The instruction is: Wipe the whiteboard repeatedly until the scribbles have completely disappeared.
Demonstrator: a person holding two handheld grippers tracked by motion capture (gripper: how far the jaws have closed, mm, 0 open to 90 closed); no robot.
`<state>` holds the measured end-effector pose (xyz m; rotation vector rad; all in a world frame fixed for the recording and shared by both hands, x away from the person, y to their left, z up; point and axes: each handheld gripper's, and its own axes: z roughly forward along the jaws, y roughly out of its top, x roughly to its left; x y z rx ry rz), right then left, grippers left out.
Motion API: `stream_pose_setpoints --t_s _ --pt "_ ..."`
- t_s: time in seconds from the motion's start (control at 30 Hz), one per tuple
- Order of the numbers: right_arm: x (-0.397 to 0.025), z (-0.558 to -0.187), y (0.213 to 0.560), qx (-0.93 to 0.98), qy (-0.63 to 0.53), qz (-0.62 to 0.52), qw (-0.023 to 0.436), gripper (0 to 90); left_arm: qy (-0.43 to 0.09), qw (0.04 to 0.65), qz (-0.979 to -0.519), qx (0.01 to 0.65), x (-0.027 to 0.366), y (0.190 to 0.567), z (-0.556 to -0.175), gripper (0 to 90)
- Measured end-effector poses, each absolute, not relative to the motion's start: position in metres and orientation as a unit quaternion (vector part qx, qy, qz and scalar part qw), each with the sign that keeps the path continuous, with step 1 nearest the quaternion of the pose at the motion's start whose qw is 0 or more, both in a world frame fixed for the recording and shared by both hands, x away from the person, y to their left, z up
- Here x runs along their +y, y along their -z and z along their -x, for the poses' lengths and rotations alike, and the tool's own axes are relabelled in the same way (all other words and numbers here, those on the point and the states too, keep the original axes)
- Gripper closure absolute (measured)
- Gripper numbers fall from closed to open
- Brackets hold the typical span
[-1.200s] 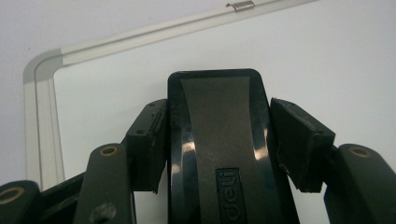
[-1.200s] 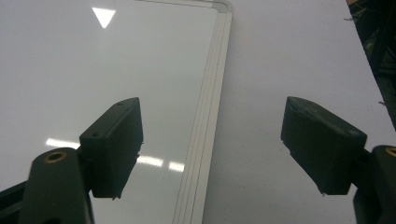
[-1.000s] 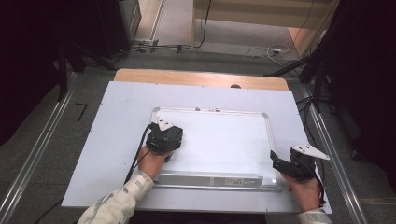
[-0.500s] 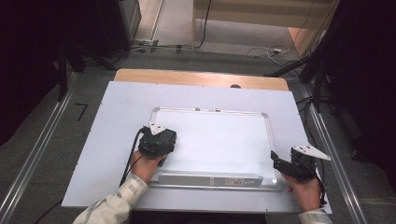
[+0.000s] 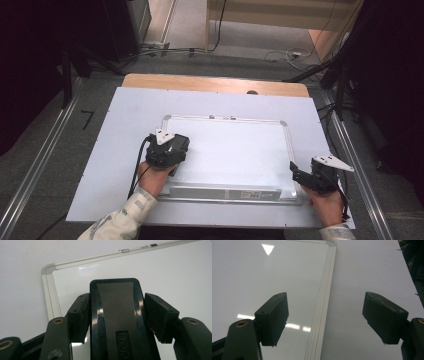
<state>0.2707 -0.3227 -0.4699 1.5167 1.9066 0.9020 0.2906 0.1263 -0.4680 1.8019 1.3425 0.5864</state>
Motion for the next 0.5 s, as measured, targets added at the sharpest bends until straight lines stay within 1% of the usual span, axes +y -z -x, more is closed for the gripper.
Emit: stream_pose_setpoints --t_s 0.23,0.5 --pt "-0.324 -0.271 0.469 0.706 -0.337 -0.563 0.268 19.6 -0.237 0.419 -0.690 0.541 0.136 0.458 -0.287 39.9" --pt "-0.324 -0.271 0.469 0.706 -0.338 -0.562 0.267 19.6 -0.243 0.424 -0.676 0.552 0.146 0.455 -0.286 39.9"
